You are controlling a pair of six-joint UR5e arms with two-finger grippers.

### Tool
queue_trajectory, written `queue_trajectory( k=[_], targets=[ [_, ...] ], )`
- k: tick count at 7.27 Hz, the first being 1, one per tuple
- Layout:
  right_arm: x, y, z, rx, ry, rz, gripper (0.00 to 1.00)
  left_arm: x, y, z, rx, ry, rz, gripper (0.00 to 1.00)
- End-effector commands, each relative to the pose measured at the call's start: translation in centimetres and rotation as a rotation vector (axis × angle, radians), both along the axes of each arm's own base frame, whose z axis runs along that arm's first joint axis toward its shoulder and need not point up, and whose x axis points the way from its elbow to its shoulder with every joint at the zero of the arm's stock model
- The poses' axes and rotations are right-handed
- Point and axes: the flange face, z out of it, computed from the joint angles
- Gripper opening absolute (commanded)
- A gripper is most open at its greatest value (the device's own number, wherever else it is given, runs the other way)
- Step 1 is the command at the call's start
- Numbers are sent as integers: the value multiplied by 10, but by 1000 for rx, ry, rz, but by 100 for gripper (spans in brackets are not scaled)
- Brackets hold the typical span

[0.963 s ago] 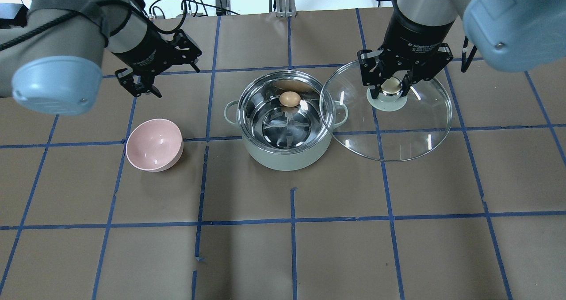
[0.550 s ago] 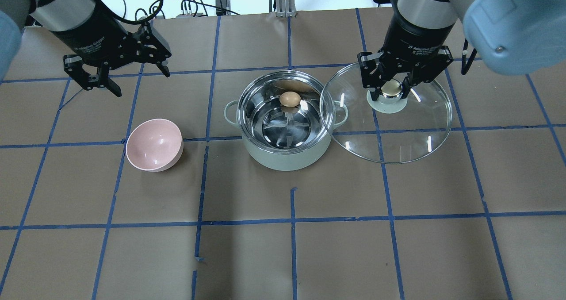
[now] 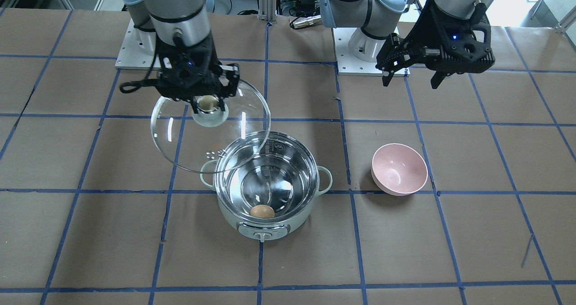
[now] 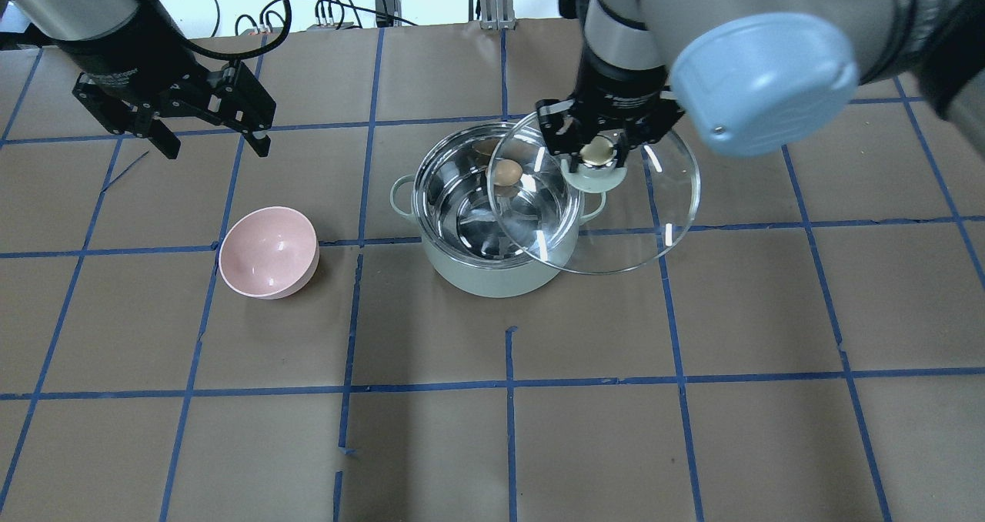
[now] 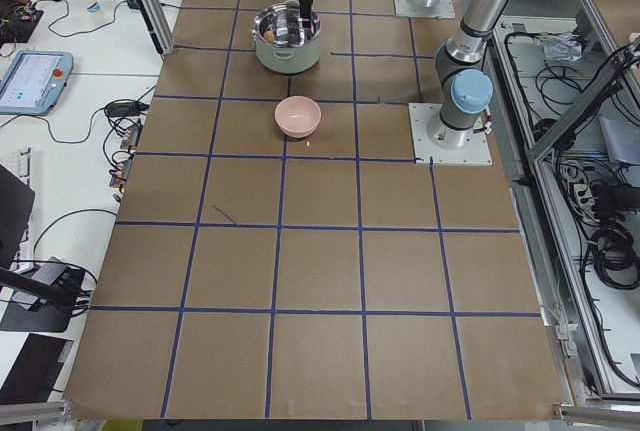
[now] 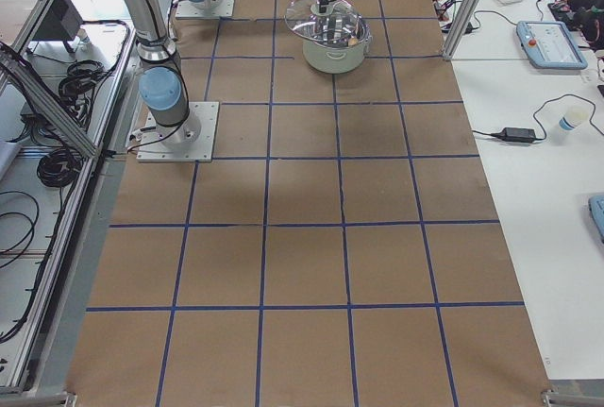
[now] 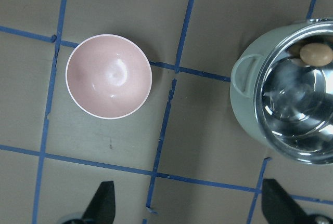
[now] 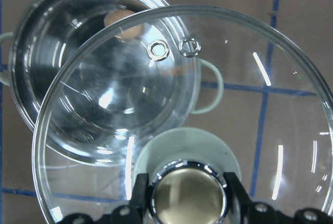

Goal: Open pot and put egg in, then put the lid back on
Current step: 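Carry the glass lid back over the pot with the right gripper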

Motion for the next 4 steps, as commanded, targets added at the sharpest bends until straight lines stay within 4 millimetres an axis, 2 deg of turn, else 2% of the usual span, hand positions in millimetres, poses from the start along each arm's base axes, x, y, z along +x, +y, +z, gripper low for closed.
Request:
queue_trajectory(
  k=[1,4],
  targets=[
    [72,-27,-51,-54,-35,-59,3,-4,-2,-1,-16,-7,-57,100],
    [74,-32,-73,-25,-23,-51,4,5,0,9,-45,-1,20,100]
  ],
)
